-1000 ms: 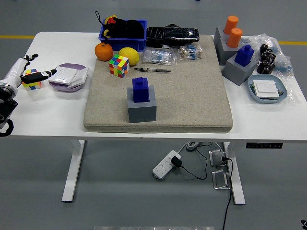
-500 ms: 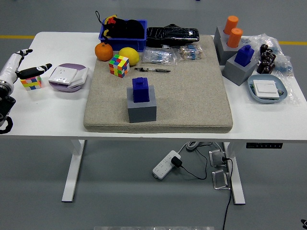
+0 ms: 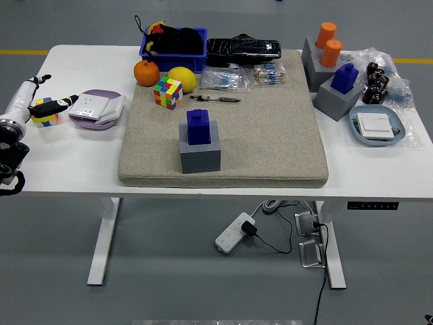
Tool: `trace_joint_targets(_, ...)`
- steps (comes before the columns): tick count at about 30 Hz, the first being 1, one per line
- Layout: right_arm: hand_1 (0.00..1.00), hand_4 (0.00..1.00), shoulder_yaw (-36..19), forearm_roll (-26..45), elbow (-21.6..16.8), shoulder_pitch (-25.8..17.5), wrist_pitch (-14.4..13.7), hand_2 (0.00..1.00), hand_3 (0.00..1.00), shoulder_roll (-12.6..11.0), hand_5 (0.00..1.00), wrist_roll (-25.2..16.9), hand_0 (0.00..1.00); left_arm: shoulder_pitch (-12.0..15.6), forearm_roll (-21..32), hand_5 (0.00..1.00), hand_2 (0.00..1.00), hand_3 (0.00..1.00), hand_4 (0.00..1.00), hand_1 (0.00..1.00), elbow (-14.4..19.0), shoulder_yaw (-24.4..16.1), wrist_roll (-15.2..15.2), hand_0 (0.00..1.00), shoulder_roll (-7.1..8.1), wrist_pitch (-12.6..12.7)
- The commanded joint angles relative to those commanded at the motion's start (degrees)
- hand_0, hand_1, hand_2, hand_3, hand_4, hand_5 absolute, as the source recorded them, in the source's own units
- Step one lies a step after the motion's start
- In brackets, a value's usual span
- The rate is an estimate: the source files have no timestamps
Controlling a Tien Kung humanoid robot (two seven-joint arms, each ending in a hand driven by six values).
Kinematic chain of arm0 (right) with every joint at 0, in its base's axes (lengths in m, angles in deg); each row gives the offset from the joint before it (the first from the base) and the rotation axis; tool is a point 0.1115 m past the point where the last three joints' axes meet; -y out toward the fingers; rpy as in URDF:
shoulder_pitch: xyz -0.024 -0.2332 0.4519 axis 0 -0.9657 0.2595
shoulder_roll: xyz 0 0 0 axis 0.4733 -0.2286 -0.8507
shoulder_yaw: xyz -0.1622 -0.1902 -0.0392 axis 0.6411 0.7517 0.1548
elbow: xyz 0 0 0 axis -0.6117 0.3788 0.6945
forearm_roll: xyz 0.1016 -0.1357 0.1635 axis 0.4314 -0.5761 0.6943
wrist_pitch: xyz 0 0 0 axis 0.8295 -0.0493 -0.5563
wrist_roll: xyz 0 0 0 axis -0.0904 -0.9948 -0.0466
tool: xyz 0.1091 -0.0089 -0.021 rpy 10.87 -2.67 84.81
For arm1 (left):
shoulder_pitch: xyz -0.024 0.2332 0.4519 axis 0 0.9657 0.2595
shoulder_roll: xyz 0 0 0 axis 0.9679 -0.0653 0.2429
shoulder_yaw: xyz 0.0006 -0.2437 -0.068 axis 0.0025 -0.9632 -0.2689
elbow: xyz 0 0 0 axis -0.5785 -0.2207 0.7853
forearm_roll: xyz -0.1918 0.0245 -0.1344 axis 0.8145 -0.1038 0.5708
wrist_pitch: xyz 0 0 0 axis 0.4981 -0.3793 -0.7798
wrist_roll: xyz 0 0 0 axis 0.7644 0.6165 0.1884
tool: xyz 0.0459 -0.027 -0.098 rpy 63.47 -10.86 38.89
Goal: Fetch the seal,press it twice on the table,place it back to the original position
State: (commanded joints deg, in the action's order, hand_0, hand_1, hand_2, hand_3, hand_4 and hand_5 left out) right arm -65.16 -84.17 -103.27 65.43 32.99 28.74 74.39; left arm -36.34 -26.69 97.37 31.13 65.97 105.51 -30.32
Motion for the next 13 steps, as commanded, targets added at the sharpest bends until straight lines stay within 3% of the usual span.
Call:
trace_joint_targets(7, 0.698, 0.711, 0.9, 0.7, -0.7, 0.3, -0.4, 0.654, 0.656, -0.5, 0.488, -0.2, 0.798, 0.2, -5.8, 0.473, 0.972, 0.933, 0.885, 0.978, 0.0, -5.2, 1.2, 0.932, -0.26, -0.5)
trace_joint_targets(13, 0.698, 0.711, 0.7, 0.4, -0.4, -0.2, -0.1, 0.654, 0.656, -0.5, 0.488, 0.0, 0.798, 1.2, -2.6, 0.468, 0.973, 0.933, 0.879, 0.978, 0.0, -2.1, 0.7, 0.932, -0.77, -0.1)
